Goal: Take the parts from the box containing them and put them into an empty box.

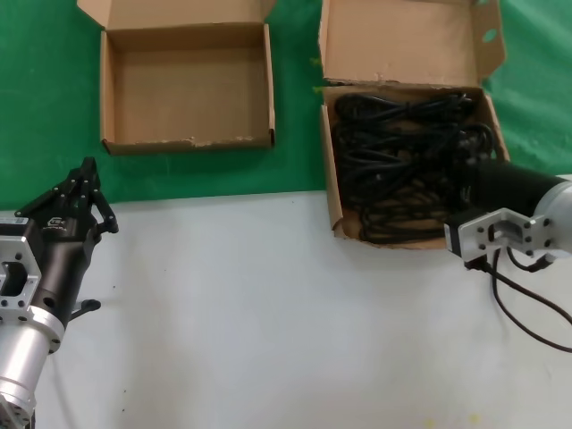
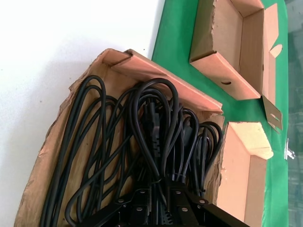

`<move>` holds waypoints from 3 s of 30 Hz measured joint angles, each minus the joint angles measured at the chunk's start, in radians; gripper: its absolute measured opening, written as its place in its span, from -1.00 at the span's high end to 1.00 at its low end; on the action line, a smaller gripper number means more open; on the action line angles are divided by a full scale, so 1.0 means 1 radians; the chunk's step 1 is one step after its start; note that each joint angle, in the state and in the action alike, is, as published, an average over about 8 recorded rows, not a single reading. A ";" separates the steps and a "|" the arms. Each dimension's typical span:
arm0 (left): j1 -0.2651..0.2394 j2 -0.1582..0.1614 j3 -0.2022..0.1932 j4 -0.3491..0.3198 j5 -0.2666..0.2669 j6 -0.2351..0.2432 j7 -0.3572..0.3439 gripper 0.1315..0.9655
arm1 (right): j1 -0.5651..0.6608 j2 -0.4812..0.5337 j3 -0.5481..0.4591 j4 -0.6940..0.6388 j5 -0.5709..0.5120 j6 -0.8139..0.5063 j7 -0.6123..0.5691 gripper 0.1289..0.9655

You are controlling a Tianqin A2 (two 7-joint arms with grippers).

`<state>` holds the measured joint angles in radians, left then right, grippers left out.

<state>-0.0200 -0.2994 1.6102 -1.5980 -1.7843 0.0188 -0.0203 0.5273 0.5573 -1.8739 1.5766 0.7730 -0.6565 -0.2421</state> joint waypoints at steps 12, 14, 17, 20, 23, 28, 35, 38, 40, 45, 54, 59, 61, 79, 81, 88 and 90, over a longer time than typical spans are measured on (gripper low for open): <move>0.000 0.000 0.000 0.000 0.000 0.000 0.000 0.97 | -0.013 0.013 0.044 0.089 -0.004 -0.041 0.060 0.87; 0.000 0.000 0.000 0.000 0.000 0.000 0.000 0.97 | -0.016 0.017 0.055 0.118 -0.010 -0.052 0.074 0.87; 0.000 0.000 0.000 0.000 0.000 0.000 0.000 0.97 | -0.018 0.022 0.071 0.162 -0.022 -0.070 0.092 0.87; 0.000 0.000 0.000 0.000 0.000 0.000 0.000 0.97 | -0.011 0.022 0.083 0.202 -0.035 -0.087 0.107 0.87; 0.000 0.000 0.000 0.000 0.000 0.000 0.000 0.97 | 0.006 0.016 0.088 0.233 -0.049 -0.104 0.117 0.87; 0.000 0.000 0.000 0.000 0.000 0.000 0.000 0.97 | 0.062 -0.014 0.078 0.265 -0.071 -0.129 0.126 0.87; 0.000 0.000 0.000 0.000 0.000 0.000 0.000 0.97 | 0.168 -0.110 0.023 0.262 -0.101 -0.140 0.117 0.87; 0.000 0.000 0.000 0.000 0.000 0.000 0.000 0.97 | 0.214 -0.164 -0.006 0.243 -0.114 -0.137 0.110 0.87; 0.000 0.000 0.000 0.000 0.000 0.000 0.000 0.97 | 0.243 -0.201 -0.026 0.223 -0.120 -0.130 0.103 0.87; 0.000 0.000 0.000 0.000 0.000 0.000 0.000 0.97 | 0.295 -0.286 -0.071 0.156 -0.124 -0.100 0.080 0.88; 0.000 0.000 0.000 0.000 0.000 0.000 0.000 0.97 | 0.331 -0.400 -0.135 0.005 -0.103 -0.017 0.027 0.88; 0.000 0.000 0.000 0.000 0.000 0.000 0.000 0.97 | 0.336 -0.432 -0.159 -0.083 -0.078 0.033 -0.010 0.88; 0.000 0.000 0.000 0.000 0.000 0.000 0.000 0.97 | 0.337 -0.440 -0.167 -0.114 -0.067 0.050 -0.023 0.88; 0.000 0.000 0.000 0.000 0.000 0.000 0.000 0.97 | 0.347 -0.484 -0.196 -0.288 0.000 0.163 -0.108 0.83; 0.000 0.000 0.000 0.000 0.000 0.000 0.000 0.97 | 0.348 -0.484 -0.198 -0.300 0.010 0.171 -0.116 0.83; 0.000 0.000 0.000 0.000 0.000 0.000 0.000 0.97 | 0.340 -0.478 -0.190 -0.300 0.037 0.188 -0.126 0.68; 0.000 0.000 0.000 0.000 0.000 0.000 0.000 0.97 | 0.332 -0.474 -0.180 -0.281 0.038 0.187 -0.120 0.63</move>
<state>-0.0200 -0.2994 1.6101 -1.5980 -1.7843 0.0188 -0.0203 0.8590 0.0838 -2.0537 1.2957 0.8106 -0.4691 -0.3618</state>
